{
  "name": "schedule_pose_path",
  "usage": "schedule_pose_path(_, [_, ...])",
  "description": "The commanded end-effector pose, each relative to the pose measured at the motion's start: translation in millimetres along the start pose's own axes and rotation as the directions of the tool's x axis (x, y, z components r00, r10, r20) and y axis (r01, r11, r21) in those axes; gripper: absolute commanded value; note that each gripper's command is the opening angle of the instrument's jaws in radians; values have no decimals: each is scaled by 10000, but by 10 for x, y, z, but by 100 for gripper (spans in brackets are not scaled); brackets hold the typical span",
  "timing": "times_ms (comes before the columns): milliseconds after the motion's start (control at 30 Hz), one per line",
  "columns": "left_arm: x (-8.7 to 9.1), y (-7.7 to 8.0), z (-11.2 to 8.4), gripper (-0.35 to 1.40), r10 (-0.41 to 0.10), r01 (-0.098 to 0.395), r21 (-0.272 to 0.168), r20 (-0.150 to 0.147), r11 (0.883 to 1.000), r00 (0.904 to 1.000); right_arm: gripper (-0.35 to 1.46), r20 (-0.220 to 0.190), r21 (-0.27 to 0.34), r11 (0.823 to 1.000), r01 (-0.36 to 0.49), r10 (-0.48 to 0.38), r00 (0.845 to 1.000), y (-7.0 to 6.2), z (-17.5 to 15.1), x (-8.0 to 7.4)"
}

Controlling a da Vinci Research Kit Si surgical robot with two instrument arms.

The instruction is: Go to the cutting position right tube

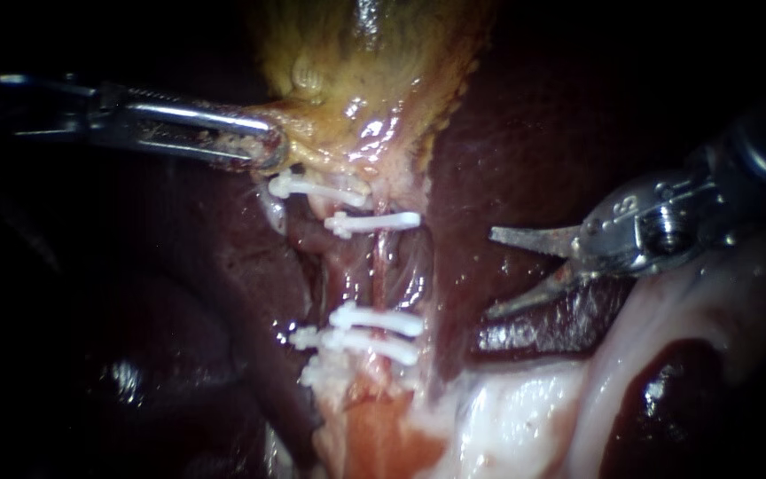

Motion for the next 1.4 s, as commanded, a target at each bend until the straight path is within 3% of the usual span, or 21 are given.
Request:
schedule_pose_path(33, [2, 0, -2, -35, -20, 20, -76, 15, 10000, 10000, 143, 0, 6, 10000, -2, 2, 10000, 0, 0, 1])
schedule_pose_path(167, [22, 12, -28, -35, -155, 155, 64, -13, 9999, 9999, 143, 1, 12, 10000, 47, -47, 10000, 1, -1, 2])
schedule_pose_path(300, [41, 23, -55, -35, 9, -4, 194, -266, 9998, 9996, 143, 7, 16, 10000, 12, -12, 10000, 2, -3, 6])
schedule_pose_path(400, [46, 27, -64, -35, 83, -77, 209, -325, 9998, 9994, 143, -101, 30, 10000, -64, 65, 9999, 4, -5, 12])
schedule_pose_path(700, [42, 28, -60, -35, 106, -97, 254, -339, 9996, 9994, 140, -1124, 1145, 9924, -443, 573, 9920, 6, 8, 37])
schedule_pose_path(867, [42, 28, -58, -35, 111, -102, 271, -345, 9996, 9993, 138, -1667, 1723, 9804, -957, 1248, 9781, 7, 30, 55])
schedule_pose_path(1067, [41, 28, -57, -35, 118, -108, 280, -348, 9995, 9993, 138, -1628, 2142, 9684, -1274, 1640, 9729, 6, 71, 67])
schedule_pose_path(1333, [40, 28, -56, -35, 121, -111, 284, -349, 9995, 9993, 138, -1421, 2603, 9544, -1462, 1876, 9719, 10, 130, 69])
schedule_pose_path(1400, [40, 28, -56, -35, 121, -111, 285, -349, 9995, 9993, 140, -1549, 2754, 9491, -1527, 2006, 9673, 12, 140, 71])
